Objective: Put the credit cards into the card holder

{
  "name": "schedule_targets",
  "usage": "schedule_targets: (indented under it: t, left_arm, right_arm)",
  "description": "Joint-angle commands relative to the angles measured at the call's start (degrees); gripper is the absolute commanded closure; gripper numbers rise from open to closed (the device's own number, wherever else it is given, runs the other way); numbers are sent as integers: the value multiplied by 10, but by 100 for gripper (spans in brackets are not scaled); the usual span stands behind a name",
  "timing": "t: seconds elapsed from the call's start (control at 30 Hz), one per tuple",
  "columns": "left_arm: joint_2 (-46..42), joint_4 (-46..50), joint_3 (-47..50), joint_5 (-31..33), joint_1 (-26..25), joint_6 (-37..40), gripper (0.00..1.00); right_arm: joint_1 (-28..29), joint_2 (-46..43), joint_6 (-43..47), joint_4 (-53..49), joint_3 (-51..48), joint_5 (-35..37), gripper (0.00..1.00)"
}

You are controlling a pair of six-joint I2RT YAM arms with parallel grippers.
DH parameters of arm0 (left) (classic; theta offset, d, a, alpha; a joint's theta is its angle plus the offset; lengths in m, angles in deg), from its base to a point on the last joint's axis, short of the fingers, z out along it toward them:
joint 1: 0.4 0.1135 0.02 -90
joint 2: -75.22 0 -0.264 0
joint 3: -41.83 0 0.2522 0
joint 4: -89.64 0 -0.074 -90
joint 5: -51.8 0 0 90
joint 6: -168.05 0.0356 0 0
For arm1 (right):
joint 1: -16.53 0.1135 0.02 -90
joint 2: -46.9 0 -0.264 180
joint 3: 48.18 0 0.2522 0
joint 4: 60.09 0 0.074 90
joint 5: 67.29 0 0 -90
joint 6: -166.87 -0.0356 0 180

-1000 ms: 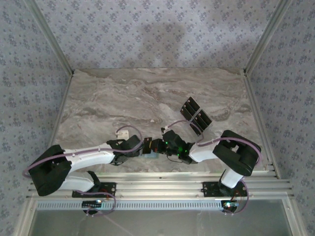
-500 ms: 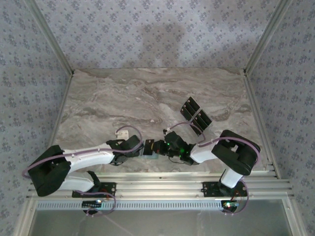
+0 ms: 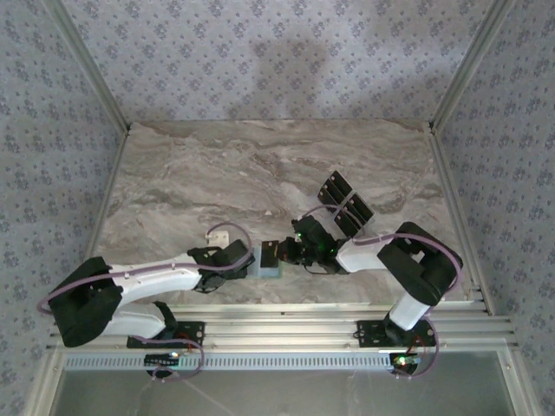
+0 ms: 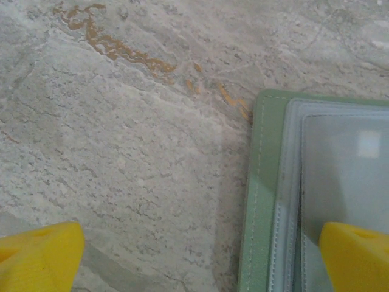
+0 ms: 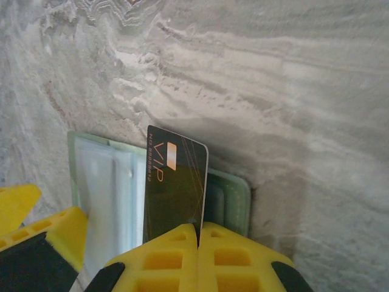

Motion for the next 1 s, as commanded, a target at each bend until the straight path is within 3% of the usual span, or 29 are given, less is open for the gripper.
schedule_targets:
  t: [0.0, 0.47, 0.7, 0.97]
  left_arm:
    - [-3, 19, -26, -1, -6, 12, 1]
    - [-30, 43, -44, 18, 13, 53, 0]
    - [-35, 35, -19, 13, 18, 58, 0]
    - [-37, 25, 9, 13, 20, 52, 0]
  right_arm:
    - [-24, 6, 57, -124, 2, 11, 100]
    - [-44, -47, 89, -167, 41, -33, 100]
    - [-25, -108, 69, -182, 71, -35, 100]
    - [31, -117, 13, -131, 68, 9, 100]
